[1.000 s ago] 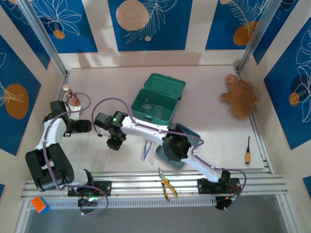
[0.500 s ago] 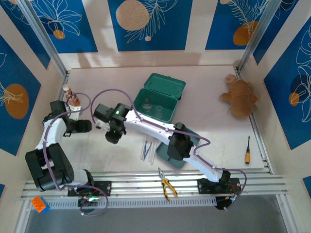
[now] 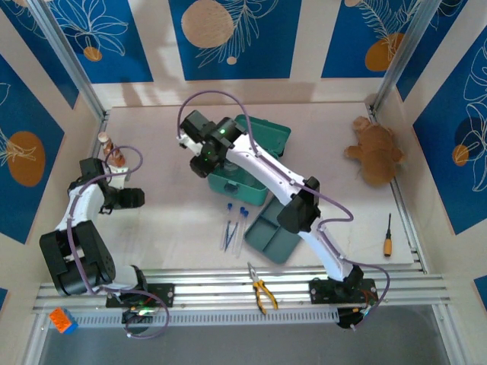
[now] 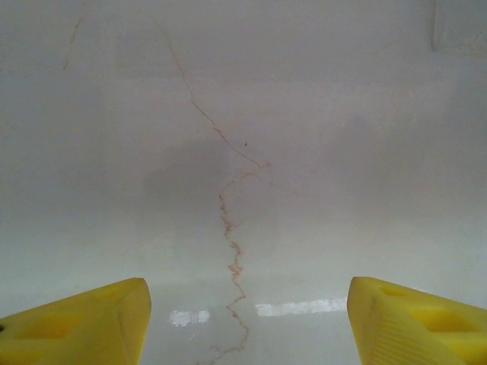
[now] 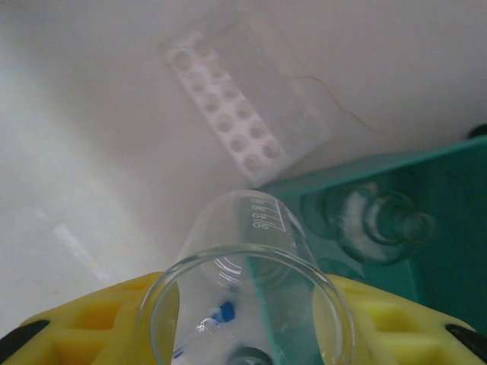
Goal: Organize the chemistry lab equipment
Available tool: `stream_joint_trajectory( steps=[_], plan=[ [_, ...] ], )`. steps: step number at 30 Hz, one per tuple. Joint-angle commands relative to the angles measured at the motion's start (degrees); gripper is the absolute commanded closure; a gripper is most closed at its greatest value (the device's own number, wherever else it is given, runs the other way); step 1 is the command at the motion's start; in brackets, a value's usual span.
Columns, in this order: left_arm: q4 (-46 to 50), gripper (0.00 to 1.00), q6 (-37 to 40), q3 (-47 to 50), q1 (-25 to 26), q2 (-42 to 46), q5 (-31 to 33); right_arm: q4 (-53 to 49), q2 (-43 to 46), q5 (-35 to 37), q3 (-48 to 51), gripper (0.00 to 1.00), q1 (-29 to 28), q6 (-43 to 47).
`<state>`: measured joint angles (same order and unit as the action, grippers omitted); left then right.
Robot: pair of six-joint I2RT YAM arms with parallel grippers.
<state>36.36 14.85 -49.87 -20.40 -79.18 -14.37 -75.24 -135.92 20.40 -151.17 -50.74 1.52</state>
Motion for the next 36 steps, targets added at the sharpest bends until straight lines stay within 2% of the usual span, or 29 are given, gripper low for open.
stream_joint_trajectory(
  steps=[1,11,21,36],
  plan=[
    [-0.1,0.31,-0.6,0.0,-0.5,-0.3,-1.7,-1.4,2.1,0.6,-0.8,0.57,2.0,-1.2],
    [-0.2,0.31,-0.5,0.3,-0.5,0.0,-1.7,-0.8,1.5,0.4,3.1,0.57,6.0,-1.7],
    [-0.5,0.31,-0.6,0.2,-0.5,-0.1,-1.8,2.8,4.1,-1.0,14.6,0.58,6.1,-2.3],
    [-0.6,0.31,-0.6,0.2,-0.6,-0.2,-1.8,6.2,3.2,-4.4,19.5,0.58,7.6,-3.4]
  ],
)
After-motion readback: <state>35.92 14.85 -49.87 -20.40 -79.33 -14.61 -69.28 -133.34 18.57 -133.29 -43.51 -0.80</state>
